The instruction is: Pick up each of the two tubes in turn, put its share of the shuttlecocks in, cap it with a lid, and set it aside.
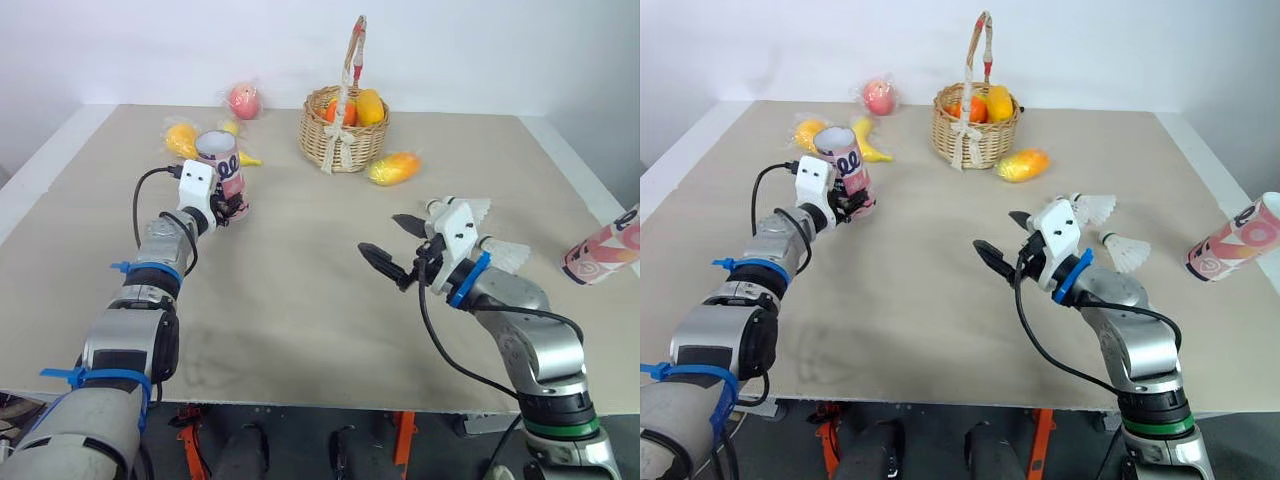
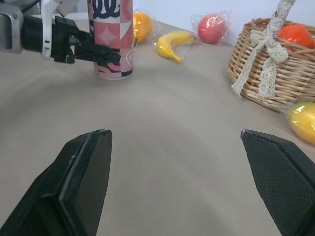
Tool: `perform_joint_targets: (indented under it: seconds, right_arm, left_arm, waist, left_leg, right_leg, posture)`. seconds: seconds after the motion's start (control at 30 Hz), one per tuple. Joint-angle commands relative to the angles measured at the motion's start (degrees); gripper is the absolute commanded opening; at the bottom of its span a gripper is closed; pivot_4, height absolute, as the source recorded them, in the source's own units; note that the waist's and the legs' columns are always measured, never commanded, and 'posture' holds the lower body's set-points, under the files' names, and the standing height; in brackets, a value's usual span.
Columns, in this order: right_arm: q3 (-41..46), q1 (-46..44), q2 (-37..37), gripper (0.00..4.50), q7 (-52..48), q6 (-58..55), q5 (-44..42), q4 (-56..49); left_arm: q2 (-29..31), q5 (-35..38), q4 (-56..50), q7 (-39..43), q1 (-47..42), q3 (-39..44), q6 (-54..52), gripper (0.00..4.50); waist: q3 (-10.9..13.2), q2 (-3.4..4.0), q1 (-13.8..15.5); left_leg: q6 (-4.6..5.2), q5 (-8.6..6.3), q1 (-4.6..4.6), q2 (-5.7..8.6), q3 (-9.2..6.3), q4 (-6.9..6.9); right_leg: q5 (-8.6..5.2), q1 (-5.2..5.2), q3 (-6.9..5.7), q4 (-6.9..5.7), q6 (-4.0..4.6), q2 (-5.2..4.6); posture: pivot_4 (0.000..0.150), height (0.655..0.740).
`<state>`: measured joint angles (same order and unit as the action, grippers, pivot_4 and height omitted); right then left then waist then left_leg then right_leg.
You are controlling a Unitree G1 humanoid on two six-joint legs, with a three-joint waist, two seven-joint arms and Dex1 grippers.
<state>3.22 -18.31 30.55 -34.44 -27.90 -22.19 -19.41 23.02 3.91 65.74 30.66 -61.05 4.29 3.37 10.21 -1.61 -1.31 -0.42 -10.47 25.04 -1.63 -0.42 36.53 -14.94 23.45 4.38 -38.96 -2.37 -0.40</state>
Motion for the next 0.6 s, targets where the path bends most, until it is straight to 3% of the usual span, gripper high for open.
perform_joint_targets:
  seconds: [0.03,0.2,0.43,0.6]
  right_arm:
    - [5.6,2.9,2.9,4.50,-3.0,-1.2,-4.9,-5.8]
    - [13.4,10.1,7.9,4.50,-7.7,-2.6,-11.1,-10.2]
    - [19.4,16.6,12.1,4.50,-6.0,-3.7,-9.6,-10.3]
    - [22.1,21.7,12.5,4.50,-4.2,-3.9,-8.1,-10.9]
  left_arm:
    - [3.3,-1.9,-12.0,12.7,1.1,-4.8,-1.3,2.71]
    - [9.0,-2.3,-26.4,27.6,5.1,-10.4,-5.6,2.71]
    - [16.4,-2.1,-42.9,46.1,10.1,-17.7,-5.3,2.71]
    - [17.6,-0.7,-49.4,51.1,13.6,-19.3,-5.6,2.71]
  waist:
    - [0.0,0.00,0.1]
    - [0.0,0.00,0.0]
    - [0.0,0.01,-0.1]
    - [0.0,0.02,-0.1]
  left_leg:
    - [0.00,0.00,0.02,0.01,0.00,0.00]
    - [-0.01,-0.01,0.01,0.00,-0.04,0.00]
    - [0.06,0.05,-0.11,-0.09,-0.04,0.02]
    - [0.07,0.06,-0.15,-0.12,-0.03,0.03]
  right_leg:
    - [0.00,0.01,0.00,0.00,0.00,0.00]
    - [-0.01,-0.02,-0.04,0.01,0.02,-0.03]
    - [-0.05,-0.08,-0.05,-0.03,-0.02,0.05]
    - [-0.07,-0.11,-0.03,-0.05,-0.02,0.07]
  posture:
    - [0.150,0.7400]
    - [0.150,0.7400]
    - [0.150,0.7400]
    - [0.150,0.7400]
